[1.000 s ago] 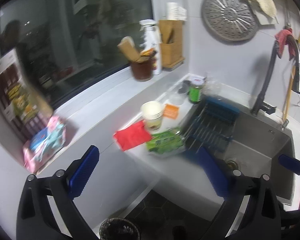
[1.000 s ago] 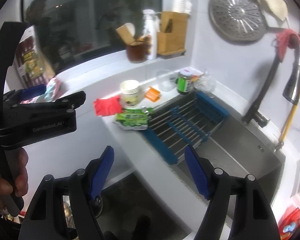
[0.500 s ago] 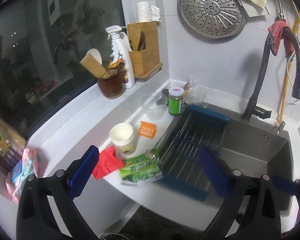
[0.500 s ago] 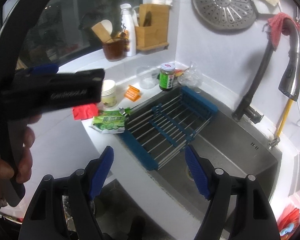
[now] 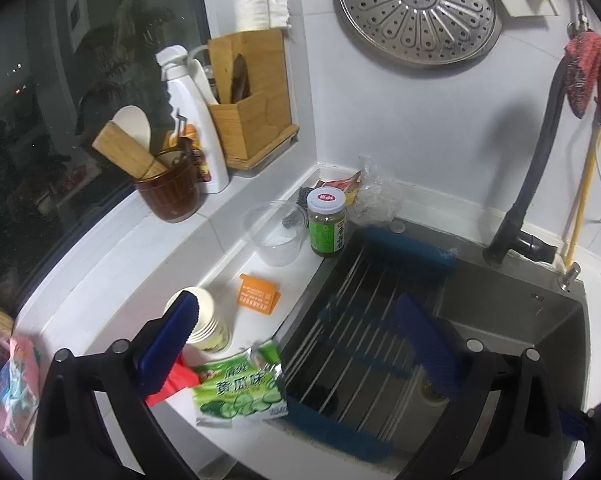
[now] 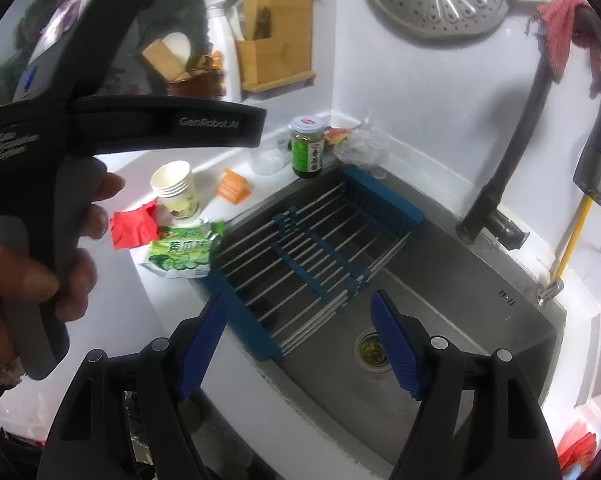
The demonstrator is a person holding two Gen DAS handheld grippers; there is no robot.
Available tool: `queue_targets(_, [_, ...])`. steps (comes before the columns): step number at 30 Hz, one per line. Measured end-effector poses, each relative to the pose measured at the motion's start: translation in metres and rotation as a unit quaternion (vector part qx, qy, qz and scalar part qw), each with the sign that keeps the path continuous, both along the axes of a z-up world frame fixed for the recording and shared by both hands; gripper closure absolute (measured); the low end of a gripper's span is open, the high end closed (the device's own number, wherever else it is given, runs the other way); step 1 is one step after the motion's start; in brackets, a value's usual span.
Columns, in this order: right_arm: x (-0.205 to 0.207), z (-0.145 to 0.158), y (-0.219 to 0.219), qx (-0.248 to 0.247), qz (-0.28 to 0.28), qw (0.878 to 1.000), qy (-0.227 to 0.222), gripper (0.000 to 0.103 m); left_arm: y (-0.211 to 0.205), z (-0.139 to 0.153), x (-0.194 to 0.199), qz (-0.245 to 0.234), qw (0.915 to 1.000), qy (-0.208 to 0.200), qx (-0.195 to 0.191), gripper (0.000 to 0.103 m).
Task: Collect trash
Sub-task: 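Move the right tool back up toward the sink counter, then move the left tool toward the green jar with white lid by the sink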
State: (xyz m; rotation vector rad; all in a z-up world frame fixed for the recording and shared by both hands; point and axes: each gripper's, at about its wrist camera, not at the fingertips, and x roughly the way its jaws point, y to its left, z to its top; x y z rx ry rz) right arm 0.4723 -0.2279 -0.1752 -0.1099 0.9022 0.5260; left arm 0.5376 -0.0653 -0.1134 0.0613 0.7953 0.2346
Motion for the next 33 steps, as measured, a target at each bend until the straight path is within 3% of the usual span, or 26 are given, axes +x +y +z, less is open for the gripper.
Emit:
queue_targets(12, [0.033,-0.023,-0.008,-0.003,-0.016,1.000,0.021,0.031,-0.009,-0.031,0.082,0.001,0.9991,0.015,-0.040,0.006])
queue_targets(33, [0.065,-0.055,-0.015,-0.007,-0.029,0.998,0.058,0.031,0.007,-0.078,0.177,0.020,0.9982,0.016,-0.055,0.006])
